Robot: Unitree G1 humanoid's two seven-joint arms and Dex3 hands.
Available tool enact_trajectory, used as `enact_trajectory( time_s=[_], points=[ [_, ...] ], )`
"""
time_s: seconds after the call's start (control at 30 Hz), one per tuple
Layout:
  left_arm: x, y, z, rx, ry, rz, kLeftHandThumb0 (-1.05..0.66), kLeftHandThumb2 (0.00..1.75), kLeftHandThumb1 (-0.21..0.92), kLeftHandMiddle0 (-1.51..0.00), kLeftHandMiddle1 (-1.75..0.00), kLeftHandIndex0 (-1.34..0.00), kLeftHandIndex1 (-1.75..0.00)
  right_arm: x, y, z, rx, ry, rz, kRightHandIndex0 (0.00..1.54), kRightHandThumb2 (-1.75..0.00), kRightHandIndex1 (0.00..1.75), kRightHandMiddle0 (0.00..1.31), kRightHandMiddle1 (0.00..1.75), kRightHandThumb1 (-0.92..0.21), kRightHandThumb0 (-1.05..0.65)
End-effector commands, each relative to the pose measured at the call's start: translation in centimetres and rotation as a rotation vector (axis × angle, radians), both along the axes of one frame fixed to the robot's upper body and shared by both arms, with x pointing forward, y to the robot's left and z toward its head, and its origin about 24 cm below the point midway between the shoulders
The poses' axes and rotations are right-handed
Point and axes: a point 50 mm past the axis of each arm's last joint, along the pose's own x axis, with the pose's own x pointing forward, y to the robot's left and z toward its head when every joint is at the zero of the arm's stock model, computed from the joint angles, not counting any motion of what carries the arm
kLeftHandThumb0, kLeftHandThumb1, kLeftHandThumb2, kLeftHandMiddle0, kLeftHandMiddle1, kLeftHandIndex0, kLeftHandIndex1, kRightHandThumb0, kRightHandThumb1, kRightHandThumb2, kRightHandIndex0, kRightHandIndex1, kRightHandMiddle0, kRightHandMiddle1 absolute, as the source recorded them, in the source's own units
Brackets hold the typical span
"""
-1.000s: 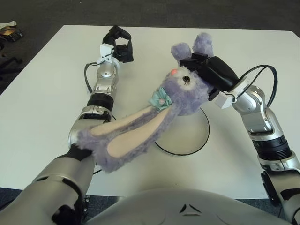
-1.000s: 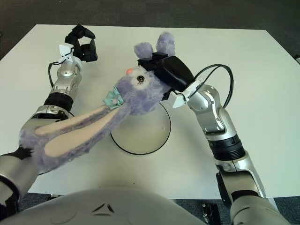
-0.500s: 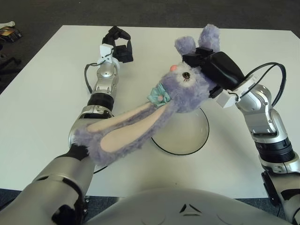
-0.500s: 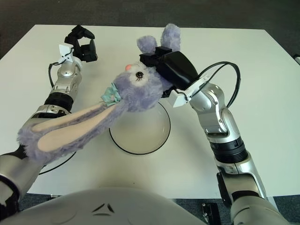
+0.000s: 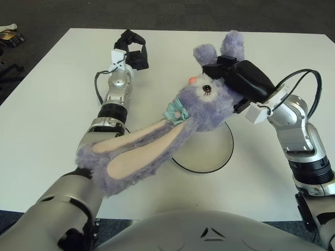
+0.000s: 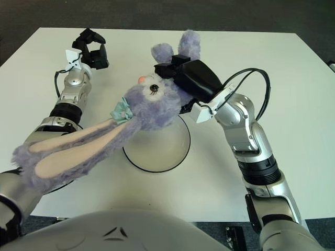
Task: Put the doll into the plate.
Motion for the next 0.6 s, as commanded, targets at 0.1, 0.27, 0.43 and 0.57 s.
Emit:
enact_trajectory(
  time_s=[0.1, 0.27, 0.43, 0.57],
  points=[
    [0.30, -0.18, 0.90, -0.008, -0.019, -0.012, -0.51, 1.40, 0.25, -1.35, -1.75, -0.67, -1.75, -0.50, -0.41, 0.81, -0.026, 0.010, 0.036, 0.23, -0.88, 1.75, 0.43, 1.57, -0.63, 0.00],
    [0.31, -0.19, 0.91, -0.006, -0.018, -0.012, -0.51, 1.40, 0.25, -1.36, -1.75, -0.67, -1.75, -0.65, -0.64, 0.99, -0.054, 0.040, 0.049, 0.19, -0.84, 1.75, 0.40, 1.60, -0.67, 0.00],
    [0.32, -0.16, 0.89, -0.004, -0.017, -0.012, -0.51, 1.40, 0.25, -1.37, -1.75, -0.67, -1.75, -0.75, -0.67, 1.06, -0.056, 0.043, 0.064, 0.16, -0.84, 1.75, 0.37, 1.64, -0.69, 0.00],
    [0.32, -0.11, 0.87, -0.004, -0.016, -0.014, -0.51, 1.40, 0.25, -1.38, -1.75, -0.67, -1.75, -0.79, -0.69, 1.06, -0.058, 0.051, 0.073, 0.15, -0.83, 1.75, 0.36, 1.66, -0.70, 0.00]
  ],
)
